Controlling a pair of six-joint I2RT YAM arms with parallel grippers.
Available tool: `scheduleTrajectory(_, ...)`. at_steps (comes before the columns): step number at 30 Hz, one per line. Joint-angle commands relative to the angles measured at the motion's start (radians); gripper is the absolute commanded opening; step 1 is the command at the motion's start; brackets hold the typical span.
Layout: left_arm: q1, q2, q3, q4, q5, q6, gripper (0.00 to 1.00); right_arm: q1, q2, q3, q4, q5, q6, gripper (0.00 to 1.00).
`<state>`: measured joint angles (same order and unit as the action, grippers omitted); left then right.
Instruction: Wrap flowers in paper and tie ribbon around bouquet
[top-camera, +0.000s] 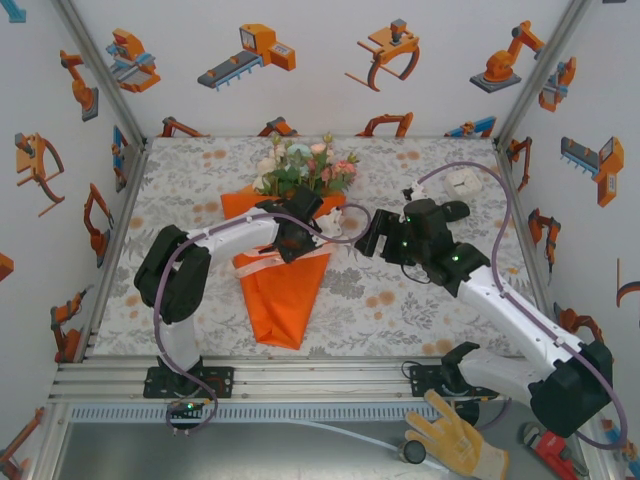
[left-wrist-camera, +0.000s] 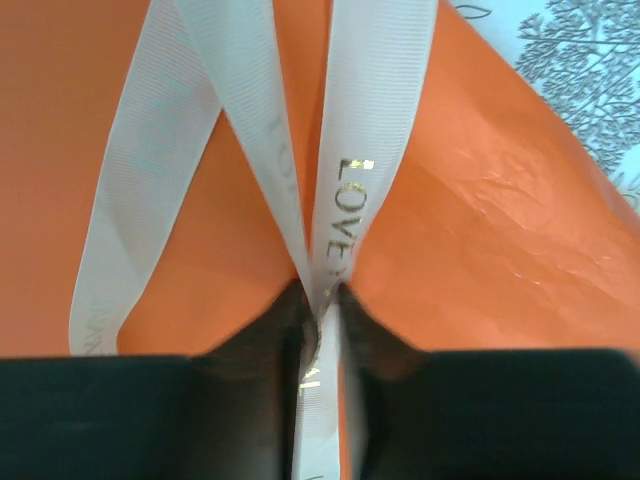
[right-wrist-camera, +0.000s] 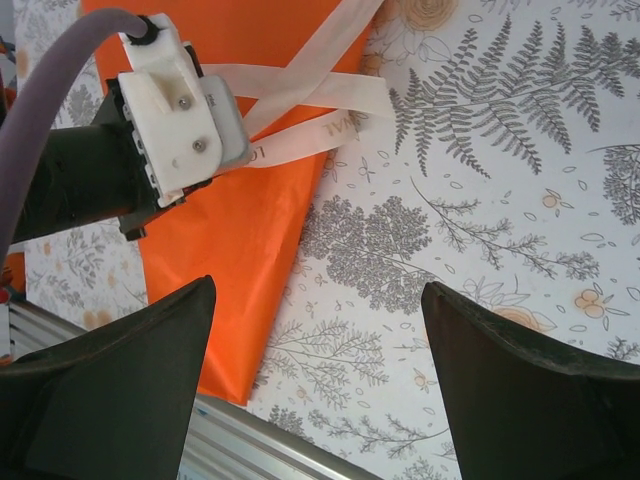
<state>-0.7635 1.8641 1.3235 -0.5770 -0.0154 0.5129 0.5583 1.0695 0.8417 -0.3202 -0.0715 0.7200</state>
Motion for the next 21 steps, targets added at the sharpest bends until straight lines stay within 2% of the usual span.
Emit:
scheduleTrajectory(1,0.035,-0.011,0.057,-0.065,0.162,-0.036,0.05,0.000,0.015,-0.035,0.111,-0.080,0.019,0.75)
scheduleTrajectory(2,0.046,-0.007,0.079,-0.094,0.205,-0.049,0.00,0.003,0.021,-0.052,0.150,-0.100,0.024,0.75)
scheduleTrajectory(7,0.097,-0.006,0.146,-0.183,0.348,-0.100,0.00,0.070,0.111,-0.122,0.405,-0.116,-0.036,0.76)
scheduleTrajectory(9,0.106,-0.002,0.148,-0.198,0.360,-0.105,0.00,0.092,0.160,-0.125,0.471,-0.075,-0.130,0.75)
scheduleTrajectory(12,0.108,0.013,0.137,-0.206,0.318,-0.110,0.00,0.088,0.232,-0.143,0.577,0.031,-0.234,0.77)
scheduleTrajectory(15,0.108,0.012,0.117,-0.185,0.302,-0.129,0.00,0.068,0.328,-0.077,0.593,-0.066,-0.291,0.75)
scheduleTrajectory(18,0.117,-0.007,0.103,-0.159,0.343,-0.148,0.00,0.069,0.423,-0.080,0.721,-0.185,-0.329,0.70)
scheduleTrajectory(21,0.135,-0.002,0.125,-0.185,0.388,-0.165,0.00,0.072,0.461,-0.163,0.925,-0.138,-0.507,0.69)
